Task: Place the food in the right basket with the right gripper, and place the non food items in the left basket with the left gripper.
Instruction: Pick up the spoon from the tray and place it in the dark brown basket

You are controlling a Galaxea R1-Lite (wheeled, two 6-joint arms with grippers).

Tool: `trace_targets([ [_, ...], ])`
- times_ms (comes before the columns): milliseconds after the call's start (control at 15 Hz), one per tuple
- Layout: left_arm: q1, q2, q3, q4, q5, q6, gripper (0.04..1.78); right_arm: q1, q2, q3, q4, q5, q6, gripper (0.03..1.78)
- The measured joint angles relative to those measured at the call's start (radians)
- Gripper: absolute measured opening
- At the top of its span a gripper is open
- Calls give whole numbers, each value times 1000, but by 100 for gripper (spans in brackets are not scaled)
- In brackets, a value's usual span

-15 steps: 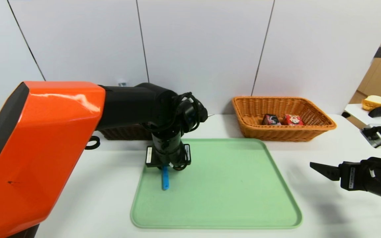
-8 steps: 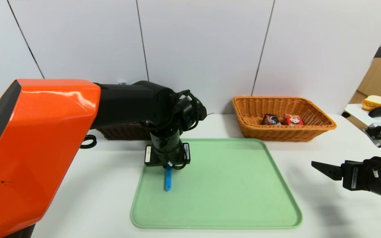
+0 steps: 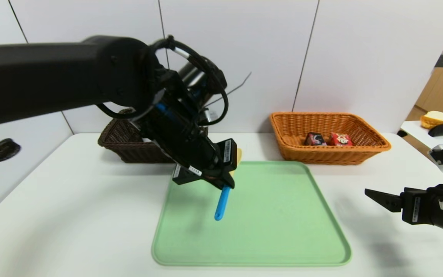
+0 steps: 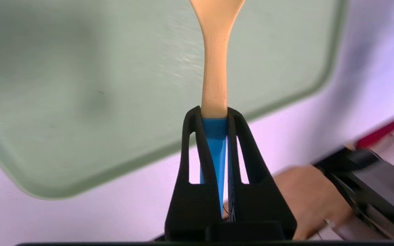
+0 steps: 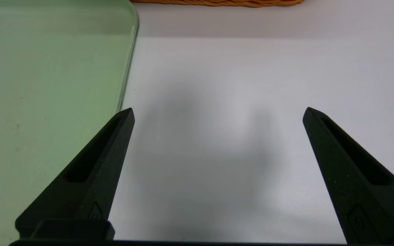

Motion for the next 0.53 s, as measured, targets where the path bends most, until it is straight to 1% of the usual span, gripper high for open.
trace_targets([
  [67, 7, -37, 1, -25, -64, 1, 13, 0, -3, 3, 0, 0, 0, 170],
  [133, 19, -71, 1, -64, -100, -5, 13, 0, -7, 10, 0, 1, 1, 170],
  [200, 35, -97, 1, -106, -98, -14, 13, 0, -10, 16, 0, 1, 1, 170],
  [267, 48, -122, 1, -152, -66, -31, 13, 0, -12, 21, 1, 1, 2, 170],
  [333, 56, -141, 1, -200, -4, -49, 13, 0, -14, 24, 0, 1, 2, 170],
  [400, 62, -152, 0, -245, 71, -57, 13, 0, -17, 26, 0, 2, 3, 170],
  [533, 80, -151, 0, -339, 253, -61, 13, 0, -20, 25, 0, 1, 3, 170],
])
